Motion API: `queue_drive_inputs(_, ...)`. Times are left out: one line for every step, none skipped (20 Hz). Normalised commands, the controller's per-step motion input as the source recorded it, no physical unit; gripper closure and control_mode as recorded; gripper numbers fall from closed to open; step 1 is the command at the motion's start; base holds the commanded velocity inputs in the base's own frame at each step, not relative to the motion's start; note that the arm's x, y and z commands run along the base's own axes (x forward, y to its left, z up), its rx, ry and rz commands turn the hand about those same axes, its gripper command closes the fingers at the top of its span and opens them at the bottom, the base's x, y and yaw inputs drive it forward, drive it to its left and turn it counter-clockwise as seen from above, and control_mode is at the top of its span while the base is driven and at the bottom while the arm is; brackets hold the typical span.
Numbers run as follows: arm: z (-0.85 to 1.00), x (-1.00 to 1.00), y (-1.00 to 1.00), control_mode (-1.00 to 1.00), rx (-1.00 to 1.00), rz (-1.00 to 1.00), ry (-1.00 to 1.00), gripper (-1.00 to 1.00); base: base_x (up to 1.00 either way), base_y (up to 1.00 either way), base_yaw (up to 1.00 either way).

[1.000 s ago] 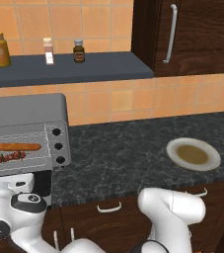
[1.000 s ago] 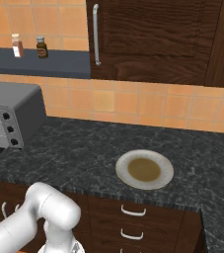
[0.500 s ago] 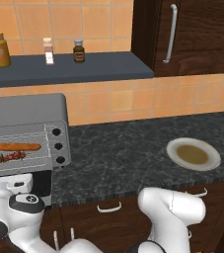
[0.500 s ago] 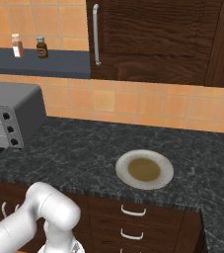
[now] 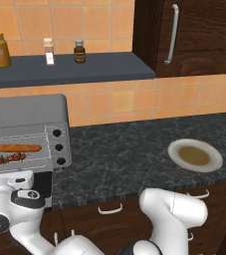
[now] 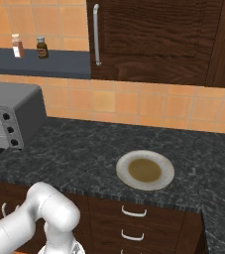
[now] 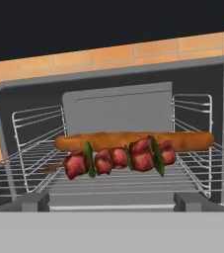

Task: Pick up the kebab skewer and baguette bread, and place them inside the toaster oven. Close the toaster oven door and start by setting the timer.

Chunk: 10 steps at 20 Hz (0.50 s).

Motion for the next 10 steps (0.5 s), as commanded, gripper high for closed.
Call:
queue_drive_inputs(-0.01, 0.09, 0.0, -1.0, 0.0, 0.0, 0.0, -1.0, 0.0, 0.0, 0.0)
queue_drive_inputs(-0.06, 0.09, 0.0, -1.0, 0.0, 0.0, 0.0, -1.0, 0.0, 0.0, 0.0)
queue_drive_inputs(-0.15, 0.07, 0.01, -1.0, 0.0, 0.0, 0.0, -1.0, 0.0, 0.0, 0.0)
queue_drive_inputs(-0.19, 0.04, 0.01, -1.0, 0.0, 0.0, 0.0, -1.0, 0.0, 0.0, 0.0)
queue_drive_inputs(-0.19, 0.04, 0.02, -1.0, 0.0, 0.0, 0.0, -1.0, 0.0, 0.0, 0.0)
queue_drive_inputs(-0.15, 0.08, 0.08, -1.0, 0.0, 0.0, 0.0, -1.0, 0.0, 0.0, 0.0)
queue_drive_inputs(-0.14, 0.06, 0.05, -1.0, 0.0, 0.0, -0.01, -1.0, 0.0, 0.0, 0.0)
queue_drive_inputs(-0.06, 0.09, 0.01, -1.0, 0.0, 0.0, 0.0, -1.0, 0.0, 0.0, 0.0)
queue_drive_inputs(0.0, 0.13, 0.0, -1.0, 0.0, 0.0, 0.0, -1.0, 0.0, 0.0, 0.0)
queue_drive_inputs(0.0, 0.2, 0.0, -1.0, 0.0, 0.0, 0.0, -1.0, 0.0, 0.0, 0.0)
